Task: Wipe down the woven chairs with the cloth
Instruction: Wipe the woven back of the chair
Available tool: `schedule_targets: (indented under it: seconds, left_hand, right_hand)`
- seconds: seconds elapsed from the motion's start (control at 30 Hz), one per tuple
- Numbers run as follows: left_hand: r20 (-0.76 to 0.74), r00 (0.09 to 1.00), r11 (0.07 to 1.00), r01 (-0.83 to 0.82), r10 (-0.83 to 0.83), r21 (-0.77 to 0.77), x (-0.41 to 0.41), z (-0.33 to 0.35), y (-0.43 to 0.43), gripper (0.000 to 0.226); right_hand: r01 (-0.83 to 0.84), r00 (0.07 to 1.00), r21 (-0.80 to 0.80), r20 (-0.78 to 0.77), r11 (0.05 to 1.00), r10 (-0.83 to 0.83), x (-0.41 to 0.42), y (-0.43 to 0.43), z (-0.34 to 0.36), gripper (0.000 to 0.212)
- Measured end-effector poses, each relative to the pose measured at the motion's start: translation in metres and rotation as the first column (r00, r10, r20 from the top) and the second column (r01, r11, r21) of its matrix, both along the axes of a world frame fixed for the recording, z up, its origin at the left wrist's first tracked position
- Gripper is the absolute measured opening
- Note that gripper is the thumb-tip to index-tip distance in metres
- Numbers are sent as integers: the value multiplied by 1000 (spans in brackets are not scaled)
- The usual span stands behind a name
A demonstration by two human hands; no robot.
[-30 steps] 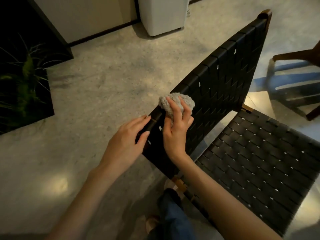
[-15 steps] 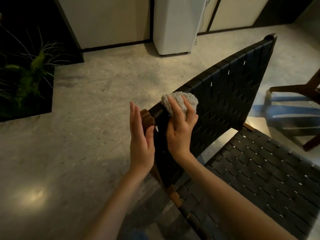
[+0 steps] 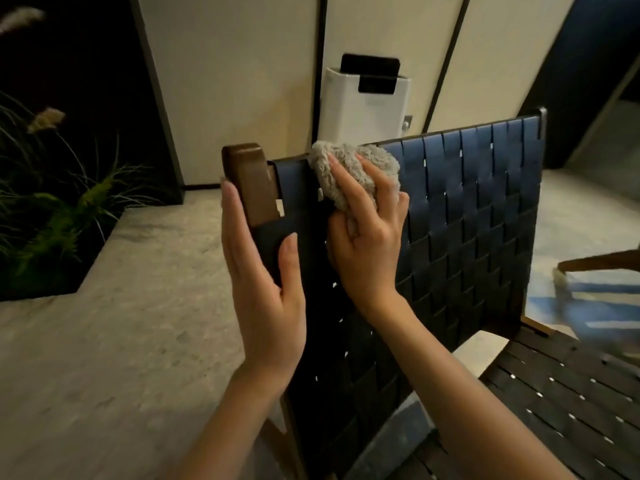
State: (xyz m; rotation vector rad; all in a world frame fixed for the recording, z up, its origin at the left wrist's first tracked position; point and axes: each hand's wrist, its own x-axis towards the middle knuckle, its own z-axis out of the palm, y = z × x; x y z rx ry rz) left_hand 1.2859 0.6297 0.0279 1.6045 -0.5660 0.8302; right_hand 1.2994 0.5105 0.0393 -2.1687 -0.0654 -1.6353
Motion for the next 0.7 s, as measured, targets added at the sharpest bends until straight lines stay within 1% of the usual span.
schedule_targets:
  seconds: [0.07, 0.13, 0.23, 0.3, 0.37, 0.47, 0.53, 0.6, 0.67, 0.7]
  left_hand:
    - [114, 990, 992, -95, 85, 88, 0, -4, -2, 59]
    - [213, 957, 948, -240, 196, 207, 1, -6, -3, 50]
    - [322, 885, 826, -441, 336, 350, 1, -7, -3, 41]
    - [409, 833, 734, -534, 372, 420, 0, -9, -3, 41]
    - [476, 797, 673, -585, 372, 453, 0, -9, -4, 41]
    - [490, 792, 670, -588, 365, 453, -1, -8, -6, 40]
    - [483, 797, 695, -577, 363, 430, -1, -8, -7, 40]
    - [466, 808, 736, -553, 360, 390, 0, -9, -7, 40]
    - [433, 832, 785, -511, 347, 352, 1, -10, -8, 41]
    - [422, 841, 803, -492, 339, 335, 1, -10, -8, 41]
  right_hand:
    - [35, 999, -85, -26, 996, -37, -4, -16, -14, 53]
    - [82, 994, -104, -61, 991, -89, -7, -39, -26, 53]
    - [152, 984, -8, -94, 988, -152, -4, -73, -32, 55]
    - [195, 976, 57, -115, 979, -187, 0, -95, -33, 54]
    - [213, 970, 168, -153, 962, -188, 3, -120, -33, 54]
    - [278, 955, 364, -206, 889, -214, 8, -156, -32, 53]
    - [316, 946, 476, -229, 821, -231, 10, -170, -28, 50]
    - [305, 951, 548, -225, 779, -214, 11, -169, -24, 48]
    - [244, 968, 567, -191, 787, -163, 8, -149, -22, 48]
    - [183, 981, 546, -152, 817, -119, 4, -132, -23, 47]
